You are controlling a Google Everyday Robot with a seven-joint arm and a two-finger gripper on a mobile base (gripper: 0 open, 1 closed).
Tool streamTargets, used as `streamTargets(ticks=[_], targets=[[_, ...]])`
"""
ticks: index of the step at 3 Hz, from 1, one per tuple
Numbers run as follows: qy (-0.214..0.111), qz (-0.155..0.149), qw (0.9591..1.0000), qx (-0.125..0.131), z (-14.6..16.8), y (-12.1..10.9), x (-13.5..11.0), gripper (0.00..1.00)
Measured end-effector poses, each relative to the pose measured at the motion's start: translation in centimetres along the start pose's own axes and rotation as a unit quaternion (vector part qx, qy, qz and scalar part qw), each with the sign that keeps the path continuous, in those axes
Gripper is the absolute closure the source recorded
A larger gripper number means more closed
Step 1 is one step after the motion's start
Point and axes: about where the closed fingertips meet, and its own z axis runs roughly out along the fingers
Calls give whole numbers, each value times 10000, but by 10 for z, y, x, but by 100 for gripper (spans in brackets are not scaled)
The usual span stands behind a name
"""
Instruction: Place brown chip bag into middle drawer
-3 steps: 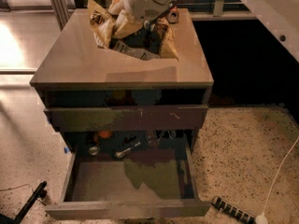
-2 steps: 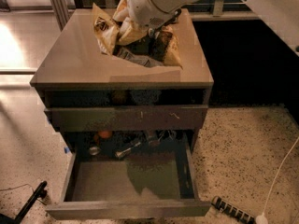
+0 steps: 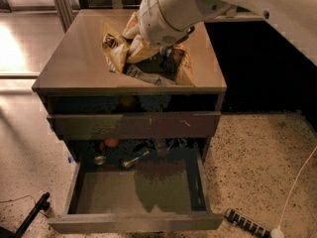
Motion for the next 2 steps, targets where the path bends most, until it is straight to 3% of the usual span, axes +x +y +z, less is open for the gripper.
streamTargets(ticks=[2], targets=[[-96,33,9999,25,8,1,2,100]])
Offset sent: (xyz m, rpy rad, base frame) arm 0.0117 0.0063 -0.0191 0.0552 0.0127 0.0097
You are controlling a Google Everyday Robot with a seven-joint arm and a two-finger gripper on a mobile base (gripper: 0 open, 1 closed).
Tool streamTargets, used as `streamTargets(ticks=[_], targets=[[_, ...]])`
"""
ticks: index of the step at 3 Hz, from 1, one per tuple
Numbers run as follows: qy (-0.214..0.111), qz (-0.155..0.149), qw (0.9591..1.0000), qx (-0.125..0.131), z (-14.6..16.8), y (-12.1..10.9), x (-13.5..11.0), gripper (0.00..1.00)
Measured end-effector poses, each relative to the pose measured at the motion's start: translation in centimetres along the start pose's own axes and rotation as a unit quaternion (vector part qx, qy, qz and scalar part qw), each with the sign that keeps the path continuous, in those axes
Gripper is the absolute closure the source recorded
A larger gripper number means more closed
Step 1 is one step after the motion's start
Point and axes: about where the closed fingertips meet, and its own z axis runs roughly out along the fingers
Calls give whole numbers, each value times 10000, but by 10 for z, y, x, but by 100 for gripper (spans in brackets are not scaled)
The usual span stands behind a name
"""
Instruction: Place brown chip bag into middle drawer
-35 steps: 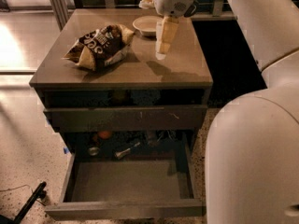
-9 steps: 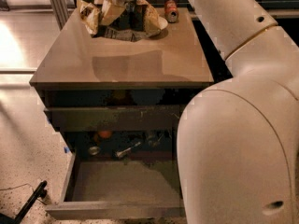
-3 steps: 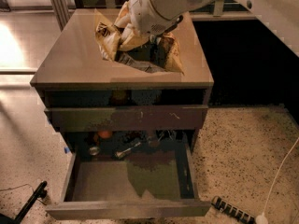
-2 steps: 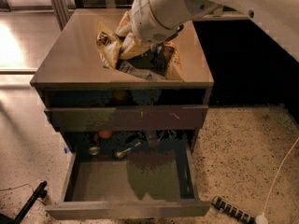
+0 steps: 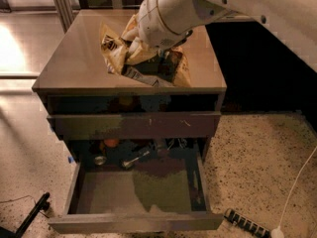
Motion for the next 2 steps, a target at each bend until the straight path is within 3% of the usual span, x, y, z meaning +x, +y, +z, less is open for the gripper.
streamTargets(ticks=[2], targets=[[-381,290,9986,-215,38,39,9,100]])
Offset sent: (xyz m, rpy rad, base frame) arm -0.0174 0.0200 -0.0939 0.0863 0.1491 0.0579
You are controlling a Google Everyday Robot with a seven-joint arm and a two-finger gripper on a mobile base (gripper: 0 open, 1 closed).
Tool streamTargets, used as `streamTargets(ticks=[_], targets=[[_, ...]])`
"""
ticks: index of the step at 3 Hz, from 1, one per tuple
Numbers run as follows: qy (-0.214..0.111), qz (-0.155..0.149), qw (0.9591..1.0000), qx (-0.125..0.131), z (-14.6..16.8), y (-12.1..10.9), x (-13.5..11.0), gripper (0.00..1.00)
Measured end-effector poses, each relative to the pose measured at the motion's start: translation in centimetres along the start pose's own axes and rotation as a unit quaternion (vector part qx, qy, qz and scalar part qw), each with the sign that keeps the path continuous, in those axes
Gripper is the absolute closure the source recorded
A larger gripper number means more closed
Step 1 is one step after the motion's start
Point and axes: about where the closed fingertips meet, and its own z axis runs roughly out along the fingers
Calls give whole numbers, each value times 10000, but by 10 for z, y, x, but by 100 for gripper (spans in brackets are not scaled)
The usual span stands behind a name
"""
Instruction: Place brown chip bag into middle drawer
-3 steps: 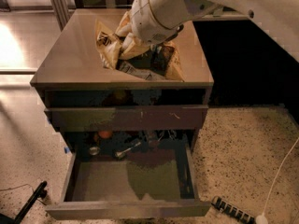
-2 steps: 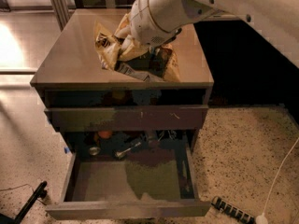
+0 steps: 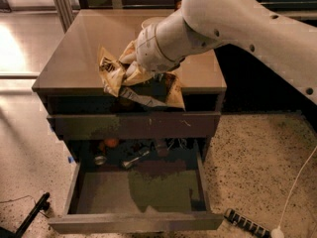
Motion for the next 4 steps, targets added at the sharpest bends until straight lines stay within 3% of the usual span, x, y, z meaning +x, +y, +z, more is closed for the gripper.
streamTargets(ticks=[2,3,4], targets=[[-262,211,9986,-417,21,42,13,100],[-277,207,9985,-413,22,42,12,100],[-391,493,9972,-416,22,68,18,100]])
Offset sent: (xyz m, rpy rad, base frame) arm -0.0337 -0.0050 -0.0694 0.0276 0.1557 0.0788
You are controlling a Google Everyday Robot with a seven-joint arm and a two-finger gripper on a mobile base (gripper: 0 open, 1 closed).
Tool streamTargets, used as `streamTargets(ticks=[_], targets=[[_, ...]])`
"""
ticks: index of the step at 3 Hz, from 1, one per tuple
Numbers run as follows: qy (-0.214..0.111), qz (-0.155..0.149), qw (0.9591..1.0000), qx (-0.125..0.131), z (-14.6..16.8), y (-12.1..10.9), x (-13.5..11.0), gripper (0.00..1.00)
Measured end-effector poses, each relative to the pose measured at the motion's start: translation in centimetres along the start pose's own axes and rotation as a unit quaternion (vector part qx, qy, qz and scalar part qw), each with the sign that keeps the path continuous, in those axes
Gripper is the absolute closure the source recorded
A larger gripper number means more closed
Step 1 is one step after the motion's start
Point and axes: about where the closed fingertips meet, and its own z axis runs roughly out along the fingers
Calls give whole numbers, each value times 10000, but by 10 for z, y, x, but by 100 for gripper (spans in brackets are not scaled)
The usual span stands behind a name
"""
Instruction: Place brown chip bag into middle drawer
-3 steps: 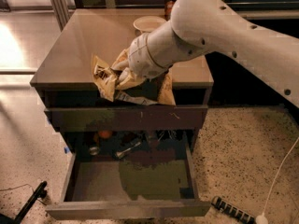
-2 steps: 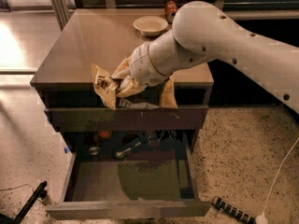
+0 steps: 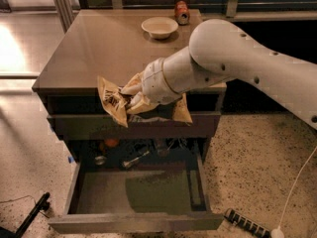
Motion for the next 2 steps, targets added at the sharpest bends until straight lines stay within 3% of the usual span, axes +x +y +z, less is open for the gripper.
streamTargets(ticks=[2], targets=[[-140,454,9989,-8,1,42,14,100]])
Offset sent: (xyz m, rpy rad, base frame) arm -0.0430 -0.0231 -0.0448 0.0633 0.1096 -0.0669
